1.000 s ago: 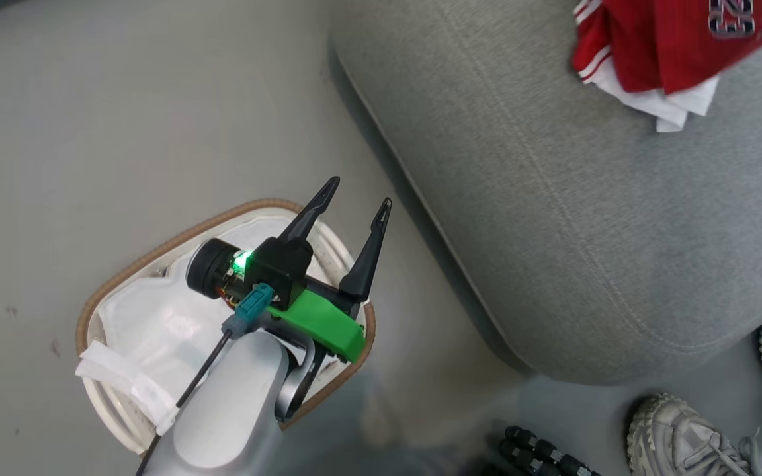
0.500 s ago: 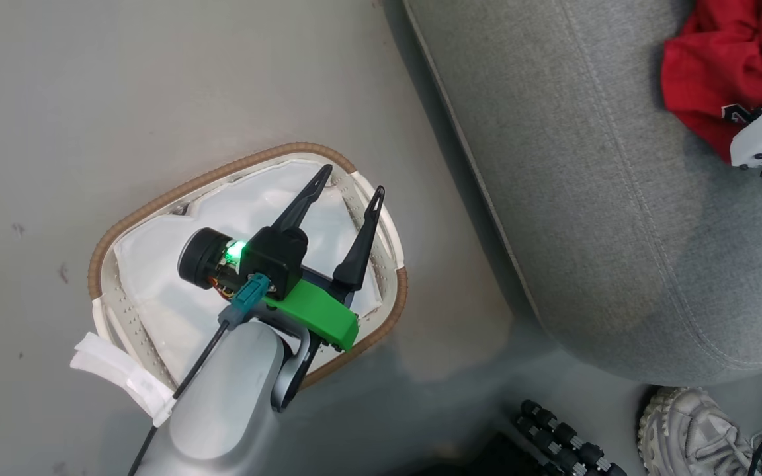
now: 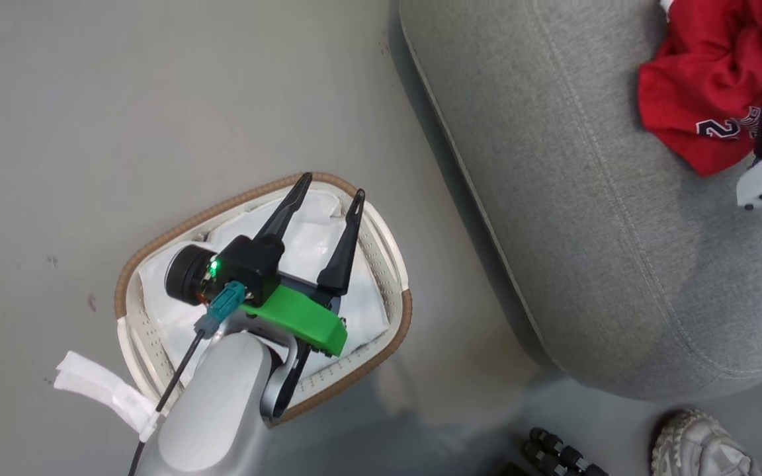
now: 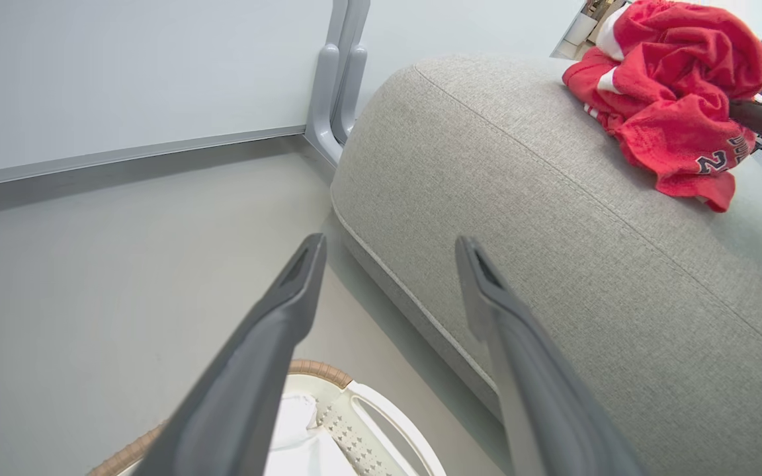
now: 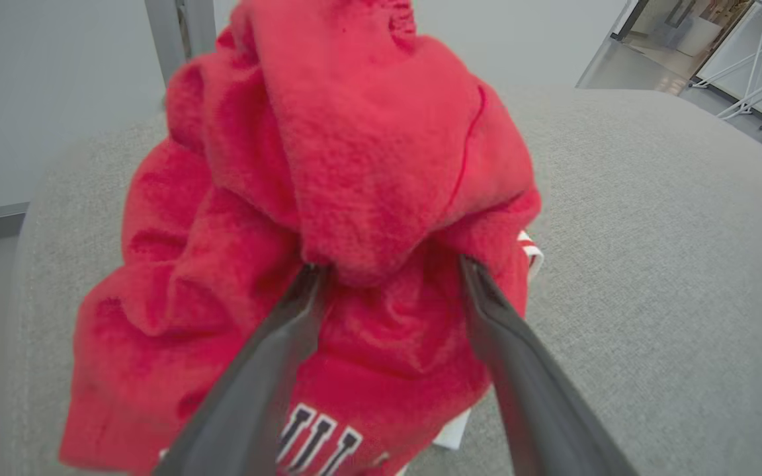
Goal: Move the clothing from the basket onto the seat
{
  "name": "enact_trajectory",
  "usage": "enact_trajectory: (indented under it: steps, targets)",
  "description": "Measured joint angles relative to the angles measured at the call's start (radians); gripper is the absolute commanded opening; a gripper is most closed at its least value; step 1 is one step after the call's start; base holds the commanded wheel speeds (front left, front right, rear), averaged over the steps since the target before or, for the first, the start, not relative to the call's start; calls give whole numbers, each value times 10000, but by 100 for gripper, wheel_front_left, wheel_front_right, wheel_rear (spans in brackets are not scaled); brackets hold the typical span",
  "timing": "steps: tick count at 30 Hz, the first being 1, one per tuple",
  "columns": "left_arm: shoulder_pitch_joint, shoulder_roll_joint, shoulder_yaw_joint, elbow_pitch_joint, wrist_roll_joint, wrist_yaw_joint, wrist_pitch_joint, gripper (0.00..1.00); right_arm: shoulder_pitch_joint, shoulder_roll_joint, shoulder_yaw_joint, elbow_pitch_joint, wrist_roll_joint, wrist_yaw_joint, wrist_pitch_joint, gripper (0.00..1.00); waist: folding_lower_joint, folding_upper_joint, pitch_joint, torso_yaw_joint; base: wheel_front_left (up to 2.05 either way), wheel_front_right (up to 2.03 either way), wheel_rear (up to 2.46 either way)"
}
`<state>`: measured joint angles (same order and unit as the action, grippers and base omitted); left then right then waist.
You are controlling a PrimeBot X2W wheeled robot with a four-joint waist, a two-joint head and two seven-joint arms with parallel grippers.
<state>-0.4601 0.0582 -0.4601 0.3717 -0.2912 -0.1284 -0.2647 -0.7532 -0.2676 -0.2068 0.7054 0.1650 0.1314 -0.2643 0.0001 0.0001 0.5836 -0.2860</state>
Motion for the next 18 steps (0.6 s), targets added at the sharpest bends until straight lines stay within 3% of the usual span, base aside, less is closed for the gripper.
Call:
enact_trajectory:
  steps: [12,18]
  targets:
    - [1215,-56,1720,-270,-4,0,-2,100,2276,418,815,-1883,366,0,2,100,-1,0,-1664,191,0,0,0]
    - [1859,-84,2771,-265,343,228,0,100,3083,907,1634,-2761,669,0,0,100,-1,0,-2329,698,0,0,0]
